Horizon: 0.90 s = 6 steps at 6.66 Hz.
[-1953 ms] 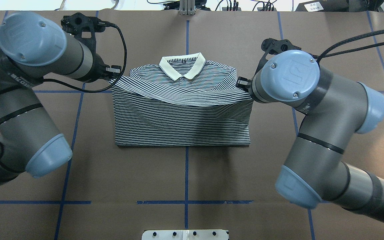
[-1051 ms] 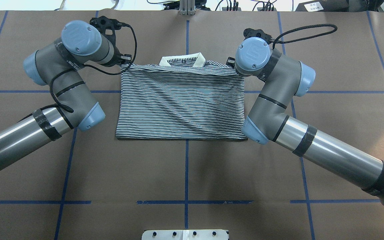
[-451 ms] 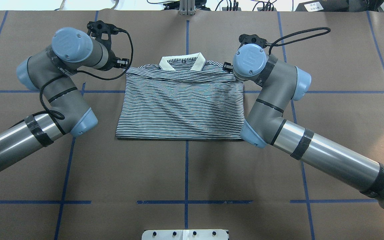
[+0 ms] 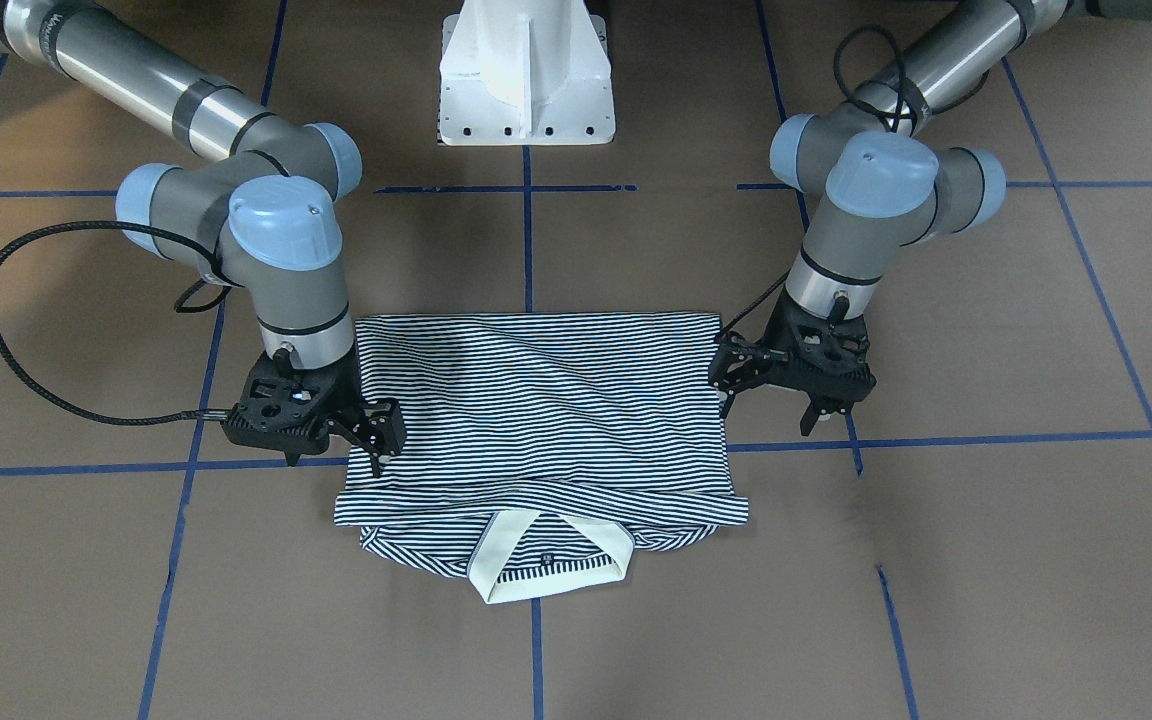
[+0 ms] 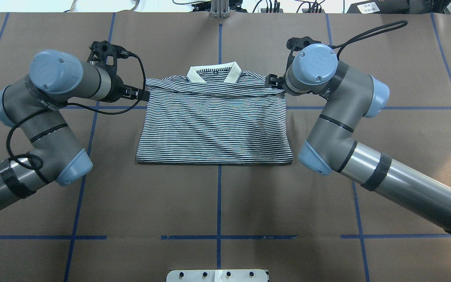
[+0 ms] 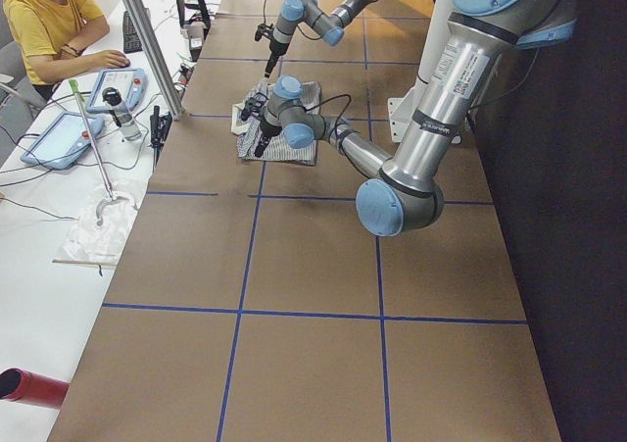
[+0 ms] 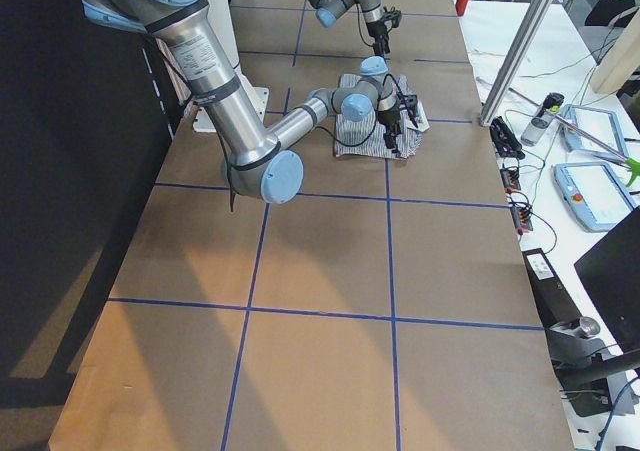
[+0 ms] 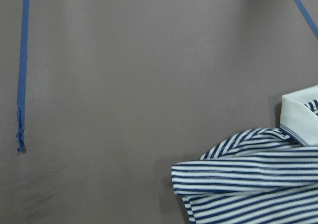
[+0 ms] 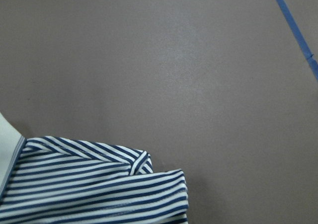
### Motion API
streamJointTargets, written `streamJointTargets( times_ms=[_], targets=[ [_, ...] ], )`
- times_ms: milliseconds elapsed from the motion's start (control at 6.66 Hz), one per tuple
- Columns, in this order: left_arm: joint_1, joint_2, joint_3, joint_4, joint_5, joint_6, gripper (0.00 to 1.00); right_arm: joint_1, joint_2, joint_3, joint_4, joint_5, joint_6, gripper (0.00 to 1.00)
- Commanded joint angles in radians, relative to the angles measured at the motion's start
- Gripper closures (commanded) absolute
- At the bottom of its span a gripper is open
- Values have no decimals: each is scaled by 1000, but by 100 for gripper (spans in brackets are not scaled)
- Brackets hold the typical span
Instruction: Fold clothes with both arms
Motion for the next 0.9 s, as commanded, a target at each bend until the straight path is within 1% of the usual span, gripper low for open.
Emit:
streamJointTargets(
  times_ms=[0, 150, 300, 451, 751],
  targets=[
    [67, 103, -109, -6, -2, -70, 0, 12, -92, 128, 0, 52, -57, 0],
    [110, 129, -120, -50, 0, -159, 17, 10, -89, 129, 0, 50, -56, 0],
    [141, 190, -121, -132, 4, -248, 43, 9, -89, 131, 0, 49, -56, 0],
    [147, 212, -121, -148, 30, -259, 48, 9, -89, 133, 0, 49, -56, 0],
    [170, 210, -117, -148, 40, -285, 51, 9, -89, 133, 0, 47, -54, 0]
  ],
)
